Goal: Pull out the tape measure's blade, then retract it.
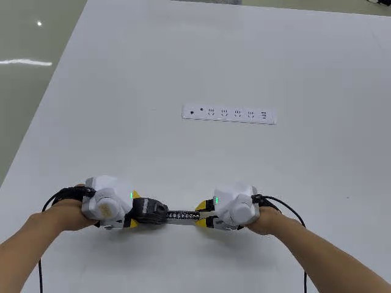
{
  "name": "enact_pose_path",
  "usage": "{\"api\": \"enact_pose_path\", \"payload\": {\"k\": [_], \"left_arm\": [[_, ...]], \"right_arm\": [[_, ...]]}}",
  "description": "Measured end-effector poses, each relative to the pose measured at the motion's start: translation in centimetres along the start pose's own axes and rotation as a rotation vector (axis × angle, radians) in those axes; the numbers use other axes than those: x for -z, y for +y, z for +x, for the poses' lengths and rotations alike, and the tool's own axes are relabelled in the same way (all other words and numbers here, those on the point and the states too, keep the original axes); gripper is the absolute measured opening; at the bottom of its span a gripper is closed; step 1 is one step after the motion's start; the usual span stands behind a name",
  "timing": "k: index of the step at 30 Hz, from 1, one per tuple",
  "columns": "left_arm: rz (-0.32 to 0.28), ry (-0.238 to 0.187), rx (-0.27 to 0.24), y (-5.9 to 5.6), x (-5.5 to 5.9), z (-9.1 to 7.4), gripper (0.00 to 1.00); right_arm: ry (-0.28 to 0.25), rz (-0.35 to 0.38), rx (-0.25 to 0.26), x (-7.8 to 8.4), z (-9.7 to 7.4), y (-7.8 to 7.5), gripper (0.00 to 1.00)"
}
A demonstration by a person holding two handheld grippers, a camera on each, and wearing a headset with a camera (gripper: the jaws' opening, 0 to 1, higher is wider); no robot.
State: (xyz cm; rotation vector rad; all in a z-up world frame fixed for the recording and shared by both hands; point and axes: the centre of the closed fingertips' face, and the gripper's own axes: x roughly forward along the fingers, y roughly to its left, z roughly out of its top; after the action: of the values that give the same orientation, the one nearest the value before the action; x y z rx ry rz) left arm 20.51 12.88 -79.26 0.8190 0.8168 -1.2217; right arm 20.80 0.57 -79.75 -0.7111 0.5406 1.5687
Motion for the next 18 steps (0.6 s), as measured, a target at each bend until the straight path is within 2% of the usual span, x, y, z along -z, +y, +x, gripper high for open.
{"api": "enact_pose_path", "payload": {"k": [18], "left_arm": [[0.0,0.0,0.0,-0.04,-0.19,-0.1,0.28]], "right_arm": [[0.008,-0.002,0.002,0.46,-0.39,0.03,0.13]]}}
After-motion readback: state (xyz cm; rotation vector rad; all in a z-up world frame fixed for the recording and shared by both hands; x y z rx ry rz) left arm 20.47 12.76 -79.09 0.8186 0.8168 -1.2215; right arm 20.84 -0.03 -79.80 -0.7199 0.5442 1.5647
